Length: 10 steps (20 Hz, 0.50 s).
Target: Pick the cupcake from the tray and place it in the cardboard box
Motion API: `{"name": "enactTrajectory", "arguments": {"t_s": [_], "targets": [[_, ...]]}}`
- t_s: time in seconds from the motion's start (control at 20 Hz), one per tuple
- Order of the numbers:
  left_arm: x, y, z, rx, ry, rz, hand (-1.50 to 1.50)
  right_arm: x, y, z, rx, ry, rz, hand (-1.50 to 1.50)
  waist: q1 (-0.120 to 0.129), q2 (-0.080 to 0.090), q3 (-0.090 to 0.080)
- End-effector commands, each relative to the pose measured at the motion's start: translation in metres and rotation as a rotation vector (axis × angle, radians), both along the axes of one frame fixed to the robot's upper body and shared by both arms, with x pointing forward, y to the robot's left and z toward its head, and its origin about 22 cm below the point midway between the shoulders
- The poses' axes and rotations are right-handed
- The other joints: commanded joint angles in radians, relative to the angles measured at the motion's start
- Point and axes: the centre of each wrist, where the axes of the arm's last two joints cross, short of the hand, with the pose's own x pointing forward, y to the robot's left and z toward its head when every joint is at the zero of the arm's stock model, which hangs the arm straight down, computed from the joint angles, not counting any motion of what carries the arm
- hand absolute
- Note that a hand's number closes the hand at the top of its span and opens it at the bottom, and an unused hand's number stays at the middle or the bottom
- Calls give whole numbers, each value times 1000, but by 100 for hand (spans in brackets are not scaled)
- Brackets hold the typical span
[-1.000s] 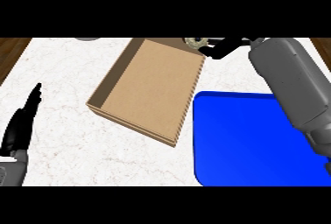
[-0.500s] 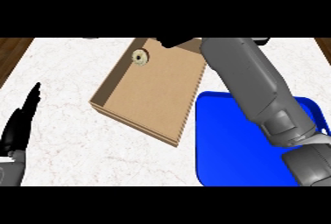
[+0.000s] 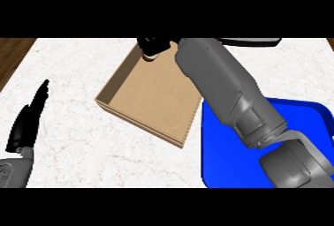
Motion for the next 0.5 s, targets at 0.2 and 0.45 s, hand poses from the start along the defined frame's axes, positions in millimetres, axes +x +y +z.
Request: {"name": "enactTrajectory", "arguments": {"t_s": [0.2,0.45], "targets": [[17,-9,21,8,-17,-46,0,1,-11,-39,8,162,-151,-150,47,6,0],[16,-12,13,13,-19,-38,0,2,-18,-51,37,198,-136,-150,55,17,0]]}}
